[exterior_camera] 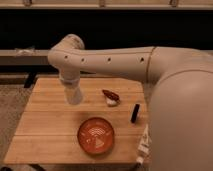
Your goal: Place the ceramic cup over the eraser
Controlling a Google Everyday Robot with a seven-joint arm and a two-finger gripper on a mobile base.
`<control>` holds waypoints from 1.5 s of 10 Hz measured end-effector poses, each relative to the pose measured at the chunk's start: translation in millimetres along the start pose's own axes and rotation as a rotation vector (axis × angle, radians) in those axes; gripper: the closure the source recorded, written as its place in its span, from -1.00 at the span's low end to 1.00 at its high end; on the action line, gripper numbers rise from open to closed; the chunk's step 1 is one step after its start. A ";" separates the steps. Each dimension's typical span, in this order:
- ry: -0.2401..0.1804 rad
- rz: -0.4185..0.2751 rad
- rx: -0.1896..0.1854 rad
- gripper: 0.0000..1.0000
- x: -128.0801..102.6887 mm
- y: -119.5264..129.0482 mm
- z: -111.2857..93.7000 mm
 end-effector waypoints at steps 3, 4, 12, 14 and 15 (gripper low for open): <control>-0.021 0.112 -0.017 1.00 -63.5 -3.2 -26.7; -0.023 0.144 -0.021 1.00 -79.3 -4.0 -31.8; -0.074 0.426 -0.009 1.00 -213.0 -35.9 -54.7; -0.085 0.470 -0.013 1.00 -230.2 -44.1 -61.8; -0.094 0.497 -0.017 1.00 -242.0 -47.9 -66.1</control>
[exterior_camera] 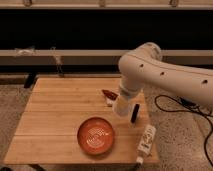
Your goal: Place the ceramic cup over the eraser
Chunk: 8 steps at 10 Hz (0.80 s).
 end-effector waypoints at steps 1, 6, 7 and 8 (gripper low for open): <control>-0.004 0.017 -0.001 1.00 -6.7 0.9 -1.1; -0.011 0.105 -0.032 1.00 -40.4 30.0 6.6; -0.009 0.107 -0.038 1.00 -35.3 40.1 9.3; -0.014 0.108 -0.042 1.00 -31.5 49.1 12.2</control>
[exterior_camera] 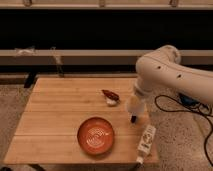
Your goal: Place the ceramic cup over the eraser
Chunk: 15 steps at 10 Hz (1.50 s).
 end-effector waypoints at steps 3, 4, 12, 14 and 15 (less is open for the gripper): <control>-0.023 -0.018 0.016 1.00 25.3 14.2 12.1; -0.037 -0.022 0.023 1.00 25.5 14.6 14.9; -0.080 0.002 0.080 1.00 -9.9 2.5 19.9; -0.079 0.001 0.085 1.00 -9.0 1.2 30.6; -0.079 0.002 0.085 1.00 -7.2 2.2 35.8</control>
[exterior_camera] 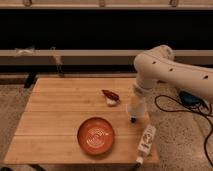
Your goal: Place the ceramic cup over the eraser
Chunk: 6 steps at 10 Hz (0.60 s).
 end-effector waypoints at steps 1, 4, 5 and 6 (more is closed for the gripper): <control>-0.001 -0.001 0.002 1.00 1.8 1.5 5.1; -0.014 -0.004 0.030 1.00 6.8 1.4 29.6; -0.018 -0.002 0.041 1.00 6.8 -0.5 39.5; -0.023 0.003 0.048 0.97 6.4 -2.8 49.4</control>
